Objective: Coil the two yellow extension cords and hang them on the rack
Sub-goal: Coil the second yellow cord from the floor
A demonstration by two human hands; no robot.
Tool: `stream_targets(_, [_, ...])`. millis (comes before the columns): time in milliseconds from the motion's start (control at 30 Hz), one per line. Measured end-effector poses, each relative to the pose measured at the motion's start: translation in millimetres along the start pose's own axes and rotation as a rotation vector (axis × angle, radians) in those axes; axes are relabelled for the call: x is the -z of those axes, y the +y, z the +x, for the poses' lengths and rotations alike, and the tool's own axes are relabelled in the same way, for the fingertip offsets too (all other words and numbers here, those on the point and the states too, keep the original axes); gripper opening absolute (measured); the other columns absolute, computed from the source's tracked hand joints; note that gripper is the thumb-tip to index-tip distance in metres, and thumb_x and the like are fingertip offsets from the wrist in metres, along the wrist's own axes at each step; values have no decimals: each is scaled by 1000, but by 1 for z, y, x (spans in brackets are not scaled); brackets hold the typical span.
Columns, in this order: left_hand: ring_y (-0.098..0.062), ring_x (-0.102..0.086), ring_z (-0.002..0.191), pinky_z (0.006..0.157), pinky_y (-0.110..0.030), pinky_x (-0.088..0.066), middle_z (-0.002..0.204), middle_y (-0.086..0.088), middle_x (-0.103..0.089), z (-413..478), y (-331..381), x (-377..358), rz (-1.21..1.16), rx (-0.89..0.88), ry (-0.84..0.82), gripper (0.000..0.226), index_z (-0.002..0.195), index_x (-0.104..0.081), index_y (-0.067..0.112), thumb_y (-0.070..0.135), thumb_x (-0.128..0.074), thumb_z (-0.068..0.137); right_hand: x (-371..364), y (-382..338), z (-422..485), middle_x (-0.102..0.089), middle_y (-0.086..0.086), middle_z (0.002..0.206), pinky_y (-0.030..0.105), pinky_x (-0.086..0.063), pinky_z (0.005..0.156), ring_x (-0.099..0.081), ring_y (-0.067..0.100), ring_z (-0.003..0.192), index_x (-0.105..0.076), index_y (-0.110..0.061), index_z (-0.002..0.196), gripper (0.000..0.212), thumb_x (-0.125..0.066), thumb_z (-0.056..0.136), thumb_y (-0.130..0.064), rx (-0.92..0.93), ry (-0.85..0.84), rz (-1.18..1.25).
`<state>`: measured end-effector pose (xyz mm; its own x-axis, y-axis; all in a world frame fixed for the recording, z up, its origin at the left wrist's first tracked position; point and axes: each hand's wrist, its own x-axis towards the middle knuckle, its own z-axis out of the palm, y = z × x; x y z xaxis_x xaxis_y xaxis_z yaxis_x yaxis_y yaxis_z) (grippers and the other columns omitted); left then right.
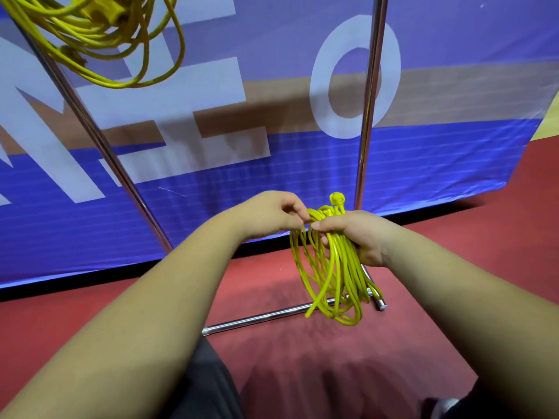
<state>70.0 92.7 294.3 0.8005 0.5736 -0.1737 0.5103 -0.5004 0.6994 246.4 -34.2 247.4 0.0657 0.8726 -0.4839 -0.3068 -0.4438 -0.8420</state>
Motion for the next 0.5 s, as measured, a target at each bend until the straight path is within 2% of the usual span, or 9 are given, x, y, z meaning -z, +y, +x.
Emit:
stream_targets(33, [-6,-63,82,77,-27,-51,102,7,-72,-2,-2,4,56,-4,63,28,108,-70,22,14,-81,84,0,-1,-1,-60,10,70,37,-55,67,-57,20,60,-71,-9,89,9,-75,95,-15,5,-6,-25])
stream_targets(100, [-13,-63,104,89,-32,-53,127,2,-62,-4,-8,8,207,-19,147,56,125,-59,22,23,-89,78,-2,-3,-6,-58,9,70,35,-56,67,-55,19,60,-68,-8,87,10,-71,95,-13,15,-28,-71])
stream_targets(200, [-20,-43,143,114,-42,-43,160,-1,-35,-1,-10,1,304,-31,98,116,159,-28,26,36,-98,67,-4,-6,-12,-55,8,70,32,-52,60,-53,18,58,-66,-9,92,4,-69,94,-10,20,-71,-135])
stream_targets(267, [-22,-34,151,118,-43,-40,168,2,-25,5,-11,-6,357,-70,46,134,165,-13,30,36,-99,62,-6,-8,-16,-53,7,65,32,-47,59,-51,17,55,-64,-11,86,9,-66,94,-7,30,-107,-179])
stream_targets(333, [-19,-45,145,112,-41,-47,168,3,-29,8,-12,-14,338,-98,11,136,166,-4,32,28,-96,66,-7,-10,-20,-49,6,64,31,-42,58,-46,17,53,-60,-12,83,12,-64,91,-4,38,-169,-190])
stream_targets(400, [-14,-66,119,97,-42,-56,166,7,-33,8,-11,-18,245,-122,2,133,164,4,40,22,-89,71,-6,-12,-23,-43,5,66,30,-38,57,-41,14,51,-54,-14,80,12,-63,81,-6,20,-213,-150])
stream_targets(467, [-12,-71,97,88,-44,-58,169,13,-28,6,-7,-18,235,-181,21,131,161,7,50,22,-85,72,-5,-14,-24,-36,2,67,29,-32,55,-34,12,48,-48,-17,72,14,-60,72,-10,-20,-230,-110])
stream_targets(500, [-12,-71,99,86,-43,-58,169,15,-26,5,-3,-17,288,-213,44,131,159,6,55,23,-85,71,-3,-16,-25,-34,0,66,28,-28,55,-31,11,46,-45,-18,68,15,-59,69,-11,-36,-231,-109])
